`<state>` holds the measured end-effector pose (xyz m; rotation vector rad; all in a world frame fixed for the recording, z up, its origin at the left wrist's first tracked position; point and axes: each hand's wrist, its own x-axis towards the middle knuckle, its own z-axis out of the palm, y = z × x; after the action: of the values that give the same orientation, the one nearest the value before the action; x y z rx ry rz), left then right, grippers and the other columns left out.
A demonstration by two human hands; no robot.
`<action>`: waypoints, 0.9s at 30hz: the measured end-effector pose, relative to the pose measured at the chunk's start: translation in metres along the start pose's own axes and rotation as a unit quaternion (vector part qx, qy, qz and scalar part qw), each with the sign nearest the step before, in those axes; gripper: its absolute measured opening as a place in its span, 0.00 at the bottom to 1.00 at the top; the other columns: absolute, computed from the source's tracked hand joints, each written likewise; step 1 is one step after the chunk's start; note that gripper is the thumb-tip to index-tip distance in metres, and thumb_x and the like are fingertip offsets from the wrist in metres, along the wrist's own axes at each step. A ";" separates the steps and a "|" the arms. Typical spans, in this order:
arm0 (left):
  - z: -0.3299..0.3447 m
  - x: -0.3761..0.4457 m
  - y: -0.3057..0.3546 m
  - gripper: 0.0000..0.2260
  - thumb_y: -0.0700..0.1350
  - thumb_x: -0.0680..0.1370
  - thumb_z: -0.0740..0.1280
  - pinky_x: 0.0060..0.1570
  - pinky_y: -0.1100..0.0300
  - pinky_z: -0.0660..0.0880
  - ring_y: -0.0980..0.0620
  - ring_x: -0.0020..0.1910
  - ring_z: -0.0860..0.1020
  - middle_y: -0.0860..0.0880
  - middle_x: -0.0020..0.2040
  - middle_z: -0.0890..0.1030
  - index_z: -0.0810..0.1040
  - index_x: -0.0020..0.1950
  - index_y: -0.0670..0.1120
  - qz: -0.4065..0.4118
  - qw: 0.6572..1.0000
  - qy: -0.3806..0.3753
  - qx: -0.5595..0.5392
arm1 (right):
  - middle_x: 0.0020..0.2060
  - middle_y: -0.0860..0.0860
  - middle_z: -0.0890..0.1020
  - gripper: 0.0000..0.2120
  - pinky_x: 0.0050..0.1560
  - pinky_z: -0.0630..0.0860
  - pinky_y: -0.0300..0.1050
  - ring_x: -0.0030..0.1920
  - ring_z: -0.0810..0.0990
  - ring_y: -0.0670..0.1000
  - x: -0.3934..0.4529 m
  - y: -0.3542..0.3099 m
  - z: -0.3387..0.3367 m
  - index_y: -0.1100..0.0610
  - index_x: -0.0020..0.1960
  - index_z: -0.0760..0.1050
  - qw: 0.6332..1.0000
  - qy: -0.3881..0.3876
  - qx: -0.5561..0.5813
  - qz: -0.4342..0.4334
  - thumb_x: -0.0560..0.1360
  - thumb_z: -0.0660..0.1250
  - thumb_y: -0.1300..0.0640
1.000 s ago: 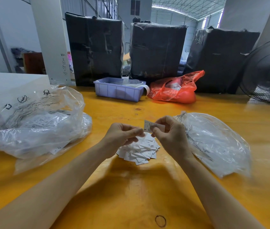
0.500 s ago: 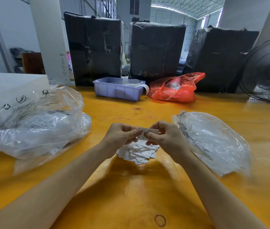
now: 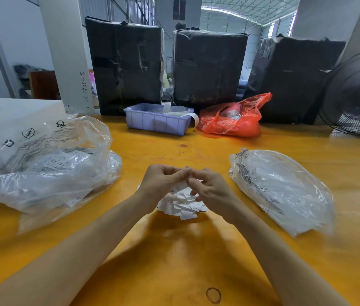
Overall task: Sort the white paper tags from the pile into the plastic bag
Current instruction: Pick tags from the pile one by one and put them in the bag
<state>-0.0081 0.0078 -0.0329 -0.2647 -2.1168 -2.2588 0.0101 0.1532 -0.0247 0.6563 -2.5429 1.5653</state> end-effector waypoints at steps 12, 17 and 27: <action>0.015 -0.002 -0.005 0.05 0.43 0.70 0.75 0.37 0.60 0.79 0.53 0.35 0.82 0.49 0.33 0.84 0.83 0.35 0.44 0.006 0.978 0.173 -0.116 | 0.51 0.54 0.76 0.25 0.43 0.73 0.33 0.43 0.78 0.47 0.005 0.007 0.025 0.56 0.71 0.67 0.994 0.067 -0.073 -0.038 0.76 0.67 0.55; 0.019 -0.005 0.001 0.05 0.46 0.68 0.74 0.29 0.63 0.76 0.53 0.31 0.81 0.48 0.32 0.83 0.83 0.37 0.45 -0.043 0.980 0.109 -0.161 | 0.40 0.52 0.81 0.18 0.39 0.77 0.37 0.38 0.79 0.47 0.010 0.008 0.014 0.62 0.62 0.75 0.977 0.162 0.134 0.029 0.73 0.71 0.62; -0.010 0.001 0.012 0.11 0.47 0.71 0.73 0.28 0.63 0.79 0.52 0.28 0.82 0.43 0.31 0.83 0.82 0.42 0.38 -0.142 0.990 -0.017 0.004 | 0.32 0.55 0.82 0.03 0.35 0.77 0.37 0.32 0.80 0.48 0.013 0.009 -0.006 0.61 0.41 0.80 0.916 0.196 0.307 0.169 0.69 0.73 0.66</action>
<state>-0.0082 -0.0025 -0.0217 0.0000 -2.3120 -2.4052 -0.0060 0.1579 -0.0255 -0.0950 -1.9269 2.3535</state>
